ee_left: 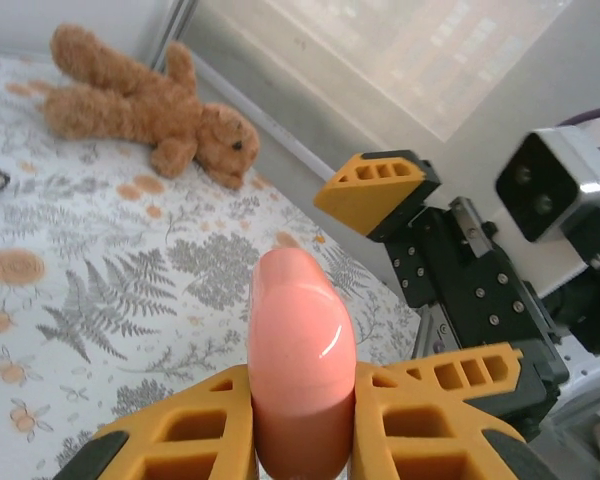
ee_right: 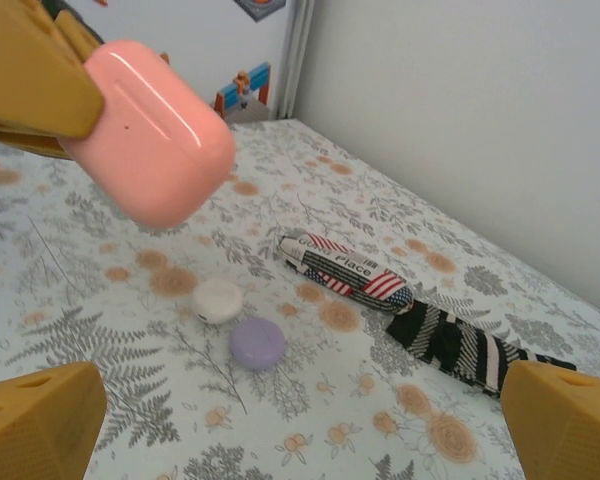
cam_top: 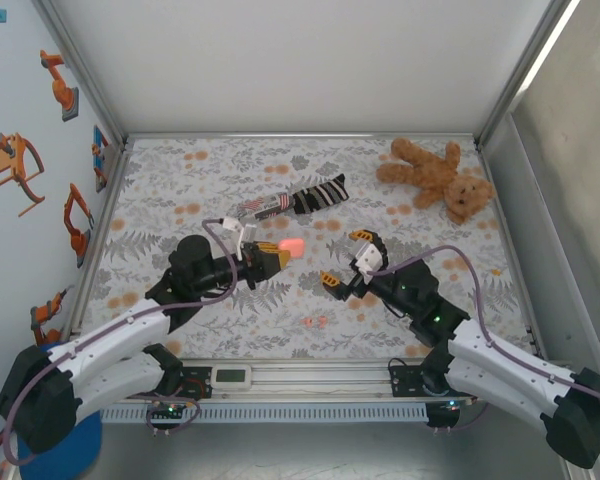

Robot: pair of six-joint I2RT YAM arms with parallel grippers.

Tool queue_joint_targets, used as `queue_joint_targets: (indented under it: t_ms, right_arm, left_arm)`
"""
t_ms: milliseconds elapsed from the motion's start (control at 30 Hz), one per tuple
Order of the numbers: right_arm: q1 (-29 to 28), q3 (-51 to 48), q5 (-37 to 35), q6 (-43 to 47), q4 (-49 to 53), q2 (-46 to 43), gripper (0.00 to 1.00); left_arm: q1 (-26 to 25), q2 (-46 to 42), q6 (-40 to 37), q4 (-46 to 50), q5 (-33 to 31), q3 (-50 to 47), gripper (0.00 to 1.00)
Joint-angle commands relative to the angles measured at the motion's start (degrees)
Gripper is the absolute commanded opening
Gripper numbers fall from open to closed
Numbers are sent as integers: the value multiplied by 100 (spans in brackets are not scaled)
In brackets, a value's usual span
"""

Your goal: Insert wireless bluetooth earbuds into charging case

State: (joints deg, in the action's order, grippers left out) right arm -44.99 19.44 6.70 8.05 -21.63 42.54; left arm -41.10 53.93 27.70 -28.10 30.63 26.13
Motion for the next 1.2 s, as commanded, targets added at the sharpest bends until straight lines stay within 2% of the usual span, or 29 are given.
queue_joint_targets:
  t_ms: [0, 267, 533, 867, 1167]
  right_arm:
    - [45, -129, 487, -865, -1080, -56, 100]
    - [45, 348, 1805, -1436, -1362, 327, 99]
    - [27, 1347, 3109, -1459, -1241, 1272, 99]
    - [-58, 1938, 3212, -1288, -1434, 2035, 99]
    - [-136, 2313, 3294, -1185, -1309, 2402, 94]
  left_arm:
    - [30, -444, -714, -507, -40, -180, 0]
    - [19, -1359, -1583, -591, 162, -500, 0]
    - [17, -1897, -2152, -238, 300, -521, 0]
    - [11, -2307, -2432, 223, 304, -477, 0]
    - [14, -2423, -2480, 316, 268, -468, 0]
